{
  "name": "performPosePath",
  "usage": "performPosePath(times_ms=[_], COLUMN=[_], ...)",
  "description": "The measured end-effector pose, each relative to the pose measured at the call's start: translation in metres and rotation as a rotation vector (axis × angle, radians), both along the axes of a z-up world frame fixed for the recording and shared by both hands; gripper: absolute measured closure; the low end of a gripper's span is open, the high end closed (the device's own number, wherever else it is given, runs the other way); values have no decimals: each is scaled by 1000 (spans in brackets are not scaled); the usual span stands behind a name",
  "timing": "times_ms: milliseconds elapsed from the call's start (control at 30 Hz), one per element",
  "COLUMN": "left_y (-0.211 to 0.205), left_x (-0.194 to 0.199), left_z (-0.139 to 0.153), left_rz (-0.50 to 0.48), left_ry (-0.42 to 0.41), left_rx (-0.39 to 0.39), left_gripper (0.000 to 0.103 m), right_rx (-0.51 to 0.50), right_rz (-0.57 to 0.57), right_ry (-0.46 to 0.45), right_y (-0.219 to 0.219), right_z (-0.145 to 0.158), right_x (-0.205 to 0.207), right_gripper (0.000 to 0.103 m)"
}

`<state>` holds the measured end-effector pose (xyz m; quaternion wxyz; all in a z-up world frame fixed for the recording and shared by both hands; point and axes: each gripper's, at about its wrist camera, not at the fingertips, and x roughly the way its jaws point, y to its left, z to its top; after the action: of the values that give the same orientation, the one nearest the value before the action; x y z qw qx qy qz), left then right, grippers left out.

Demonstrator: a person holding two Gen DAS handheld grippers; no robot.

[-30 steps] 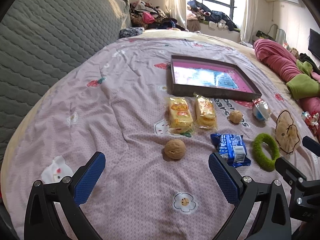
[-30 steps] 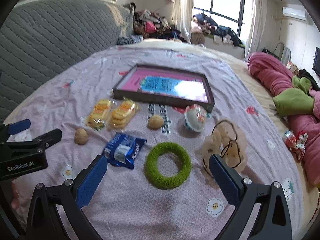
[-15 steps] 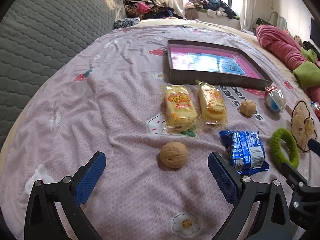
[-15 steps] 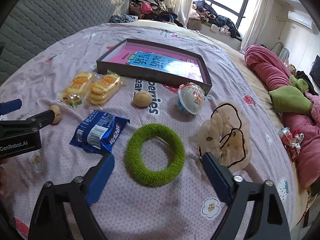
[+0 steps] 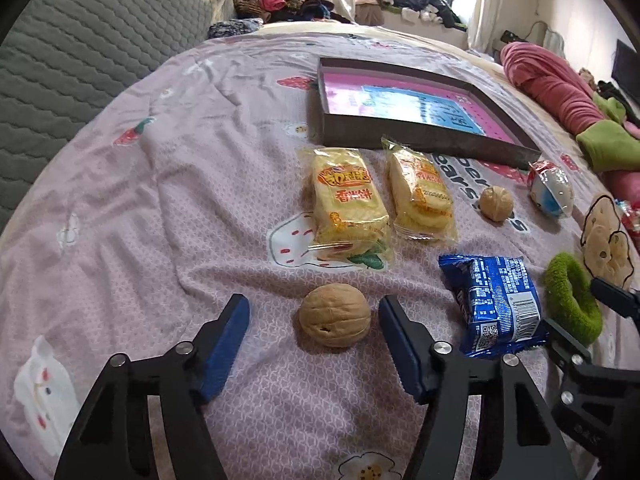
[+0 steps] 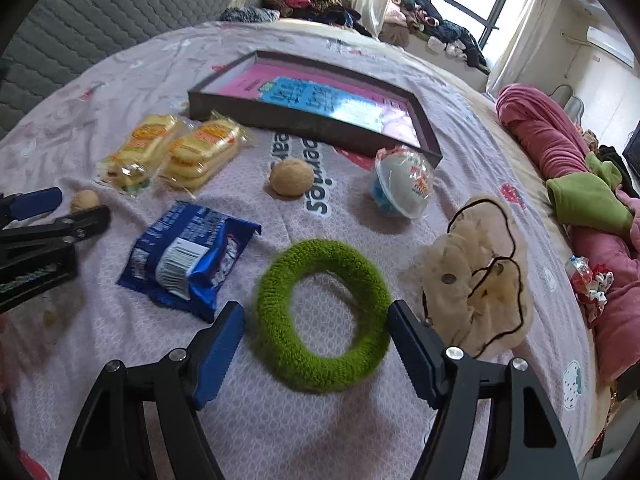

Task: Organize objects
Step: 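Grasp the walnut with the left tool while the right tool grasps the green fuzzy ring, then carry the walnut and green ring toward the tray with both tools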

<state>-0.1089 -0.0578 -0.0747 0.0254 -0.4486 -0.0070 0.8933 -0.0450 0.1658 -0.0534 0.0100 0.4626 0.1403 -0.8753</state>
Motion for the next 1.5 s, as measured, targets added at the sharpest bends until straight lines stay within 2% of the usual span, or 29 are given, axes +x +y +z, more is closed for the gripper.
performPosePath(times_ms=[33,100,200,400,533,633,833,967,1500], left_y=[-1,-2,-1,-1,-1,4,4,3,17], left_x=[-1,-2,-1,2,5,8,12,16,33], left_z=[-2,-3,-2,-1,0,0,3,8,32], left_rz=[-1,-8,-15,-20,-22,-26,-30,-30,-50], left_ry=[-8,-11,-10,-14,2,11,23,36,81], left_rx=[2,8,17,22,14,-20,-26,-23,-30], left_gripper=[44,53,67,68,68,68,68,68,68], right_rx=[-2,-20,-29,-30,-30,-62,-200,-253,-280], right_rz=[-6,-11,-21,-25,-21,-11,10,23,62], right_ry=[-4,-5,-8,26,47,49,53,58,99], right_y=[1,4,9,11,14,20,31,31,25], right_z=[-1,-2,-3,0,4,7,18,24,51], right_x=[-2,-6,-12,-9,-7,-4,12,22,39], right_gripper=[29,29,34,55,78,85,87,87,87])
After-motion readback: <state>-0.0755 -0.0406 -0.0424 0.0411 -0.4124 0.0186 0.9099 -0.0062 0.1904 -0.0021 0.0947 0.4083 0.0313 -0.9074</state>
